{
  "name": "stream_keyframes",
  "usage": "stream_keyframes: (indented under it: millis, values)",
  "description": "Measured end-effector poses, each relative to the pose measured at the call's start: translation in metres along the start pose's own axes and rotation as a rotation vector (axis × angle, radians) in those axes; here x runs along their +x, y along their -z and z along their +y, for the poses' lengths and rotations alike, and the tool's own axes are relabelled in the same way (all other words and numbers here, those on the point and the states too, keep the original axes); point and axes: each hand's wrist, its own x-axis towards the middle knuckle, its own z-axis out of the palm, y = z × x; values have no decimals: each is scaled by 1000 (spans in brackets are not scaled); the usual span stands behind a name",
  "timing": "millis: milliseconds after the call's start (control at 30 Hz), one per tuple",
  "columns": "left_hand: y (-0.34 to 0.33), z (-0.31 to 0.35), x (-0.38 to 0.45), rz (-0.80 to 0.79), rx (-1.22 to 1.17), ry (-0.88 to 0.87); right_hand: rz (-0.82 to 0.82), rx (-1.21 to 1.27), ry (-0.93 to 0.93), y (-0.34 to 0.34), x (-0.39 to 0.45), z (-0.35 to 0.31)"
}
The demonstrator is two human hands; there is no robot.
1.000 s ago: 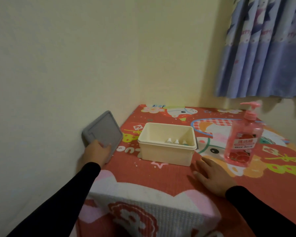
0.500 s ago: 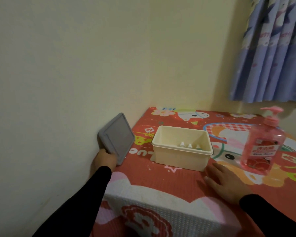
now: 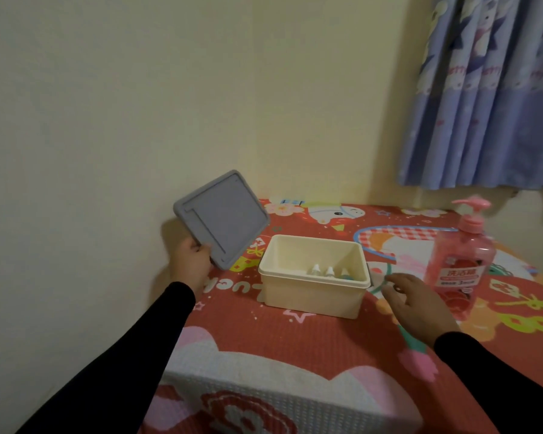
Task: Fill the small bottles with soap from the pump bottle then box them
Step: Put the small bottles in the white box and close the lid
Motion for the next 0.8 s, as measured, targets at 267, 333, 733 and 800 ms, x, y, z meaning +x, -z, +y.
stream_keyframes:
  millis: [267,333,733,800]
  values:
    - [-43,21,-2,-289,-223,129,145,296,-69,20,27,-21]
    - [-50,21,-3,-345,-239,146,135,350,-81,21,33,-26]
    - [-86,20,9,-546,-131,119,39,693,-100,19,61,-51]
    - [-89,19,11,-536,-77,75,44,718,-101,16,63,-52]
